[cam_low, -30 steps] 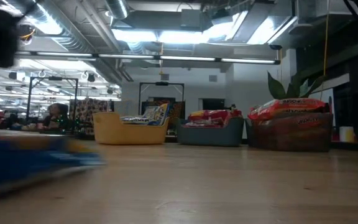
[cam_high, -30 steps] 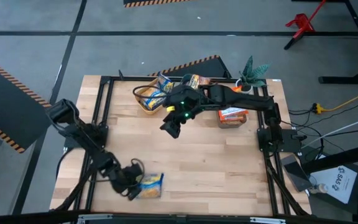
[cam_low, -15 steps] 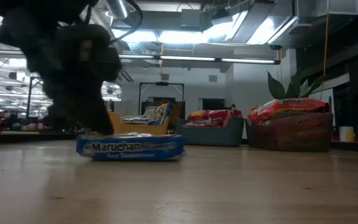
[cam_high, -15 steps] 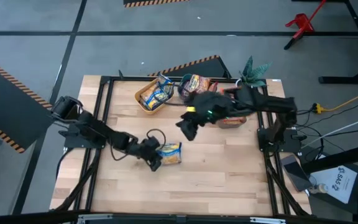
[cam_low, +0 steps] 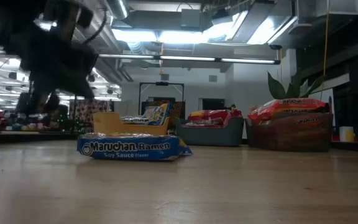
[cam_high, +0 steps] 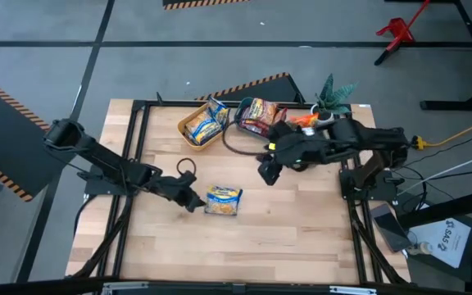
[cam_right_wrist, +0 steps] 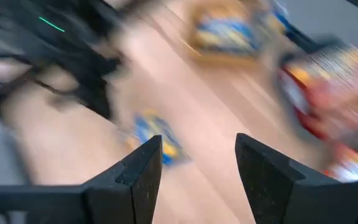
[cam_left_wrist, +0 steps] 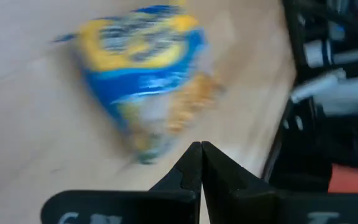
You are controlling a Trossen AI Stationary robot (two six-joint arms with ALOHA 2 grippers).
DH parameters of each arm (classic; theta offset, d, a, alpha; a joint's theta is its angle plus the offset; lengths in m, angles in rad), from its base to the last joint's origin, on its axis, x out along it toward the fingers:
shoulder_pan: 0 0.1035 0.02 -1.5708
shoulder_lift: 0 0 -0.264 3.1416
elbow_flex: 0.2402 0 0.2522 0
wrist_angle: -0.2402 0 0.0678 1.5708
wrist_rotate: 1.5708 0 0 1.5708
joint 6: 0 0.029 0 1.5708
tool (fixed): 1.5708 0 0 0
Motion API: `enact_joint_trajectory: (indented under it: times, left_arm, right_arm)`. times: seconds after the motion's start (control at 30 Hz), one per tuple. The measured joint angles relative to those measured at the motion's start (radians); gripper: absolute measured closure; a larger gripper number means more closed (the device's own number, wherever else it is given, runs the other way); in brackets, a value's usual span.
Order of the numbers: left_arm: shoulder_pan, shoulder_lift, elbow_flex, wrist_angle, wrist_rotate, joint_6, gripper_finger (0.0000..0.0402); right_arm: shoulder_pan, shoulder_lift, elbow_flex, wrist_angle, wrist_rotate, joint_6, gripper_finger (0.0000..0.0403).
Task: Sort Maruchan noodles
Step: Put the blue noodle pack into the yellow bin
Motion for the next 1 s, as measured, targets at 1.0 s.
enact_joint_trajectory:
  times: [1.0]
  left_arm:
    - [0.064,0.179,-0.11,0.298,-0.043,-0.183,0.0402]
  right_arm:
    - [-0.01,-0.359,-1.551,1.722,-0.221,0.519,0.0215]
